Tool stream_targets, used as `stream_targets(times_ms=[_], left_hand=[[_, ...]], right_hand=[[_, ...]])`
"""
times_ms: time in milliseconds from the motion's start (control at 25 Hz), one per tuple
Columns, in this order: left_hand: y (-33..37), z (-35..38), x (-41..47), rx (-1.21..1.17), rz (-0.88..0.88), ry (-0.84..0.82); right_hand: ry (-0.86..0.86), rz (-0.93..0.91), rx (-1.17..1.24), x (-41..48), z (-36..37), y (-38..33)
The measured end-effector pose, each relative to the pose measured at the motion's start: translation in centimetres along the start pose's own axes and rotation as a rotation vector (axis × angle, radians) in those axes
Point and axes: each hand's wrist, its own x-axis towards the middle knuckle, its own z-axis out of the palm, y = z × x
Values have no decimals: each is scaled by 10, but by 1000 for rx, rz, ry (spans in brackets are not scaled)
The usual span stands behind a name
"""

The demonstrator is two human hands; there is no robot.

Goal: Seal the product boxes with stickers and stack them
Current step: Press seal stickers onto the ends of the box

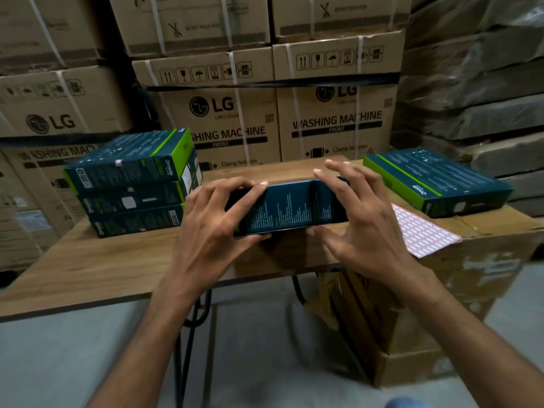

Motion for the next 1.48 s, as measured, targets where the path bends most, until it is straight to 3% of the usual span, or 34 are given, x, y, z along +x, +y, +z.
stream_targets(times_ms=[240, 400, 480, 600, 680, 800, 880, 1000, 1160, 1280, 1400, 1480], left_hand=[[13, 14, -41, 2, 29, 17], [6, 3, -33, -13, 58, 139], [9, -5, -20, -112, -121, 292], [17, -3, -1, -476, -571, 478], [20, 10, 1, -694, -729, 393], [22, 30, -12, -628, -597, 94], [20, 31, -15, -617, -585, -16], [11, 27, -14, -763, -652, -150], [2, 30, -21, -844, -603, -219], [-1, 29, -28, -920, -605, -301], [1, 22, -32, -883, -608, -401], [8, 13, -32, -783, -624, -399]], right_hand=[[-89, -11, -79, -35, 16, -3], [-26, 22, -82, -18, 7, -11], [36, 116, -17, -4, 2, -22], [79, 412, 173, 10, -1, -47], [17, 640, 313, 17, 0, -59], [-115, 822, 410, 20, 7, -67], [-169, 893, 423, 21, 13, -69], [-249, 966, 554, 16, 13, -66], [-592, 1120, 790, -4, 11, -67], [-712, 1278, 885, -23, 17, -72], [-709, 1155, 796, -40, 28, -69], [-474, 942, 633, -44, 31, -60]])
